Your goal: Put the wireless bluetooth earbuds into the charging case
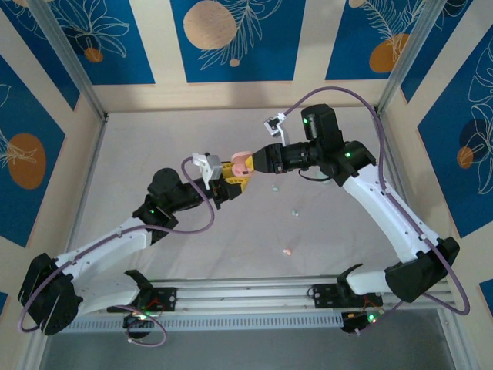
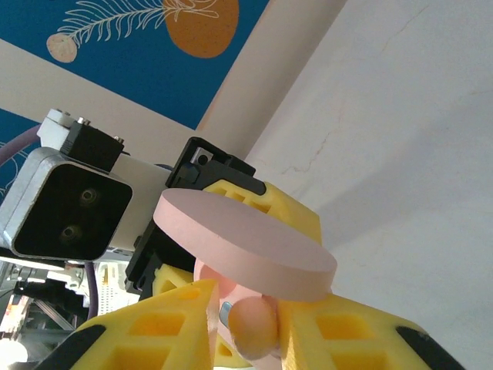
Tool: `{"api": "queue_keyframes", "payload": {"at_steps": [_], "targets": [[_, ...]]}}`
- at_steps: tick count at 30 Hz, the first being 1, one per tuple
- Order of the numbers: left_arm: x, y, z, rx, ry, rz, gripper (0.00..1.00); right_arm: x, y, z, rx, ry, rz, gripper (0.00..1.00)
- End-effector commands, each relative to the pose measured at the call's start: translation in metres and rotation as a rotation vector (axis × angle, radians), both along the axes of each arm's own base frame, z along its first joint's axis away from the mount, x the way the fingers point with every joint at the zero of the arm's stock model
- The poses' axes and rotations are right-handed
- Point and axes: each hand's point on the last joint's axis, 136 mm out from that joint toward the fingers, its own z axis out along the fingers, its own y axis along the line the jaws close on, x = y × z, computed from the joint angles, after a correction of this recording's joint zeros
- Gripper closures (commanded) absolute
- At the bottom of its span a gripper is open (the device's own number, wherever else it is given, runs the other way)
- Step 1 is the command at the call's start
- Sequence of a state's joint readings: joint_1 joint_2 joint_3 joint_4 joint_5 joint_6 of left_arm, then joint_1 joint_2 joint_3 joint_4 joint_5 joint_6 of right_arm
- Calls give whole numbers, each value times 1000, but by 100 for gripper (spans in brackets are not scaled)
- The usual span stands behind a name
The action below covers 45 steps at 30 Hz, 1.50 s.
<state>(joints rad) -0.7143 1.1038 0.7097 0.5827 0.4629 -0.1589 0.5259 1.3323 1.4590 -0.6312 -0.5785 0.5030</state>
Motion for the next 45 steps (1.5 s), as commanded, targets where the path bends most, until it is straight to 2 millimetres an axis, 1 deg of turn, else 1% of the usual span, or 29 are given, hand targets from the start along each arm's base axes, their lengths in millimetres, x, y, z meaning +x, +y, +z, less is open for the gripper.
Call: {"api": "queue_keyframes", "payload": {"at_steps": [1, 8, 10, 21, 23, 27, 37, 41, 45], "targets": [[-14, -2, 38, -81, -96, -52, 68, 2, -1, -10, -54, 2, -12, 72], [-13, 0, 36, -78, -98, -40, 68, 2, -3, -4, -49, -11, -23, 72], [-12, 0, 36, -77, -97, -39, 68, 3, -4, -3, -51, -14, -33, 70], [-13, 2, 36, -73, -98, -33, 68, 3, -10, 5, -50, -24, -64, 67], [-14, 2, 36, -73, -98, -33, 68, 2, -11, 7, -47, -27, -70, 65], [-14, 2, 37, -74, -102, -30, 68, 1, -13, 12, -42, -38, -78, 64], [-14, 2, 37, -75, -101, -34, 68, -1, -15, 17, -36, -42, -85, 64], [-13, 3, 37, -73, -102, -25, 68, -7, -17, 24, -17, -69, -77, 61], [-12, 5, 37, -72, -109, -6, 68, -15, -25, 39, 7, -133, -92, 58]]}}
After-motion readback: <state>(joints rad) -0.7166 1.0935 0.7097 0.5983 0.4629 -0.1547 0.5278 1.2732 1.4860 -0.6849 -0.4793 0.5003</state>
